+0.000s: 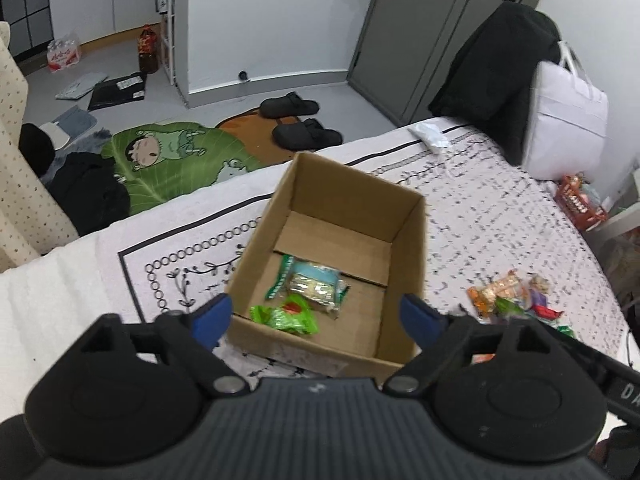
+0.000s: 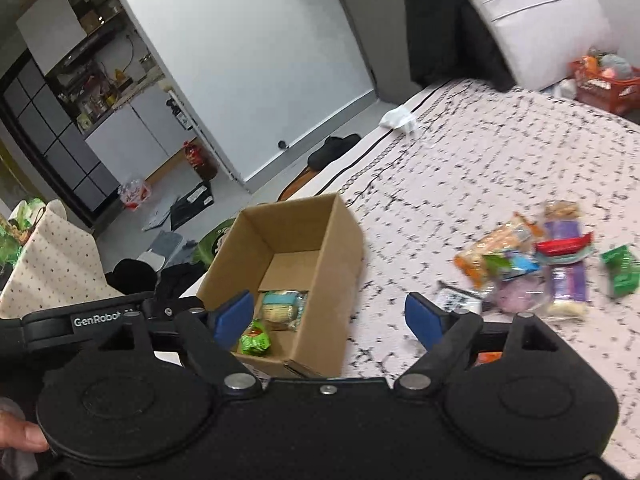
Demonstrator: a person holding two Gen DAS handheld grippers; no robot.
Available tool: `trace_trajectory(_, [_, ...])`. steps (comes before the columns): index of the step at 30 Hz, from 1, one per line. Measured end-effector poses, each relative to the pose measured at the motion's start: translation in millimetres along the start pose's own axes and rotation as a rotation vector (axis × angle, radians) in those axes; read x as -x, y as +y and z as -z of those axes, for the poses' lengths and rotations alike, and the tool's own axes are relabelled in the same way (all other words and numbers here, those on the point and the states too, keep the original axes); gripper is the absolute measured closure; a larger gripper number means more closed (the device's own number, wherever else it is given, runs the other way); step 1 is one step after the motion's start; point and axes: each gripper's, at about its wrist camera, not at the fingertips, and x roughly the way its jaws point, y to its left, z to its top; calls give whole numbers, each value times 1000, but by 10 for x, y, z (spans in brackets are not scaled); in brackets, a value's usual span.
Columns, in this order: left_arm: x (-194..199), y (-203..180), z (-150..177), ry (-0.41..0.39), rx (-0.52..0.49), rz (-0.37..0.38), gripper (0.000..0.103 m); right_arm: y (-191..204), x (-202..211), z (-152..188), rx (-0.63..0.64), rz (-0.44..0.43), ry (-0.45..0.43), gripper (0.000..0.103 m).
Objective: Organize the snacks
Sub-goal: 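Move left tool to the blue packet while right tool moves to green candy bag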
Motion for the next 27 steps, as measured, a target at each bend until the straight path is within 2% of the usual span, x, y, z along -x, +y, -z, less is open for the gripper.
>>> trace_trajectory(4, [80, -107, 40, -16, -14, 14, 2, -151, 180, -23, -8, 27, -22, 14])
trace_trajectory(10, [186, -267, 117, -23, -37, 49, 0, -360, 420, -47, -27, 61, -46, 0])
trace_trajectory(20, [289, -593, 297, -18, -98, 116, 0, -800, 848, -93, -81, 138, -122, 0])
trace_trajectory(27, [334, -846, 406, -13, -132, 146, 0, -1050, 1037, -72, -94, 161, -150, 0])
